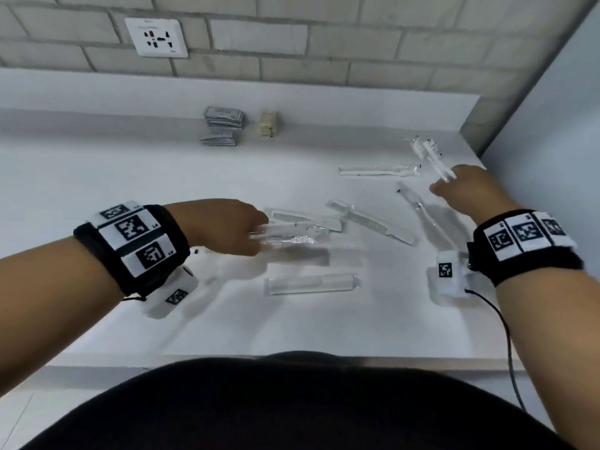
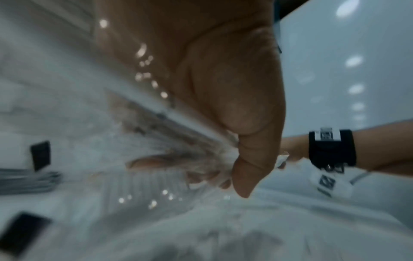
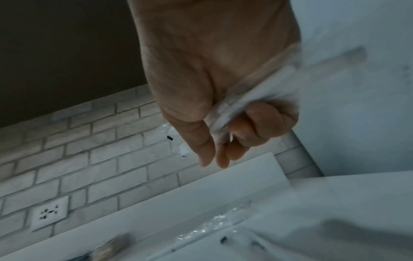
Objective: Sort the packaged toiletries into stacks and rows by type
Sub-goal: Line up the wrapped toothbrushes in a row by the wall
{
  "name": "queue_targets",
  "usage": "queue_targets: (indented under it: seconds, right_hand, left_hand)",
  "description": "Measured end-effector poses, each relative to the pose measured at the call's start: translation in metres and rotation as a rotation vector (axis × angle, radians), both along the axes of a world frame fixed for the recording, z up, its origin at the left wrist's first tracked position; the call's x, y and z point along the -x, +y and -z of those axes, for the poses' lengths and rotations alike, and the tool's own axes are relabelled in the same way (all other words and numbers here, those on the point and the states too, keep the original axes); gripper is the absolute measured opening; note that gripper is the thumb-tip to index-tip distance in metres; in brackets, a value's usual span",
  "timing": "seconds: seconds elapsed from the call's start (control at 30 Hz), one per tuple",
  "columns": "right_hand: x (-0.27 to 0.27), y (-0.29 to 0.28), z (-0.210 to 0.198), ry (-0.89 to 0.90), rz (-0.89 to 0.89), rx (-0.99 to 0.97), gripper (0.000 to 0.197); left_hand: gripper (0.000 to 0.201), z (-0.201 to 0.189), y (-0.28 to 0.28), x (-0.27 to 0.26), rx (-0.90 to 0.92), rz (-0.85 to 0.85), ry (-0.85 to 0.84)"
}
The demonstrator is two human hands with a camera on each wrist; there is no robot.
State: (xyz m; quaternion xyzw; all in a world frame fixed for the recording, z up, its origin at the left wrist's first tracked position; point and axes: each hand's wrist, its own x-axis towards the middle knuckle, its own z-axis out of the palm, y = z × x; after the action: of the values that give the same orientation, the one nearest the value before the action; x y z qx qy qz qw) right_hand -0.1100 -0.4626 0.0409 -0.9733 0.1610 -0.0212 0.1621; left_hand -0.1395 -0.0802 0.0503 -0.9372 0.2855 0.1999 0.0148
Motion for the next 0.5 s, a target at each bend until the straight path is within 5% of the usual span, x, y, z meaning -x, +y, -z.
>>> queue_targets:
  seconds: [0.2, 0.37, 0.5]
  right_hand:
    - [0.019, -0.018, 0.015, 0.275, -0.006, 0.037, 0.052]
    - [0.03, -0.021, 0.031, 0.414, -0.072, 0.106, 0.008]
    - [0.029, -0.04, 0.029, 0.318, -0.056, -0.006, 0.009]
  left_hand:
    - [0.018, -0.039, -0.089, -0.049, 0.124, -0.061, -0.188]
    - [0.019, -0.038, -0.161, -0.098, 0.196, -0.131, -0.171]
    - [0.02, -0.023, -0.206, -0.138, 0.199, -0.124, -0.221]
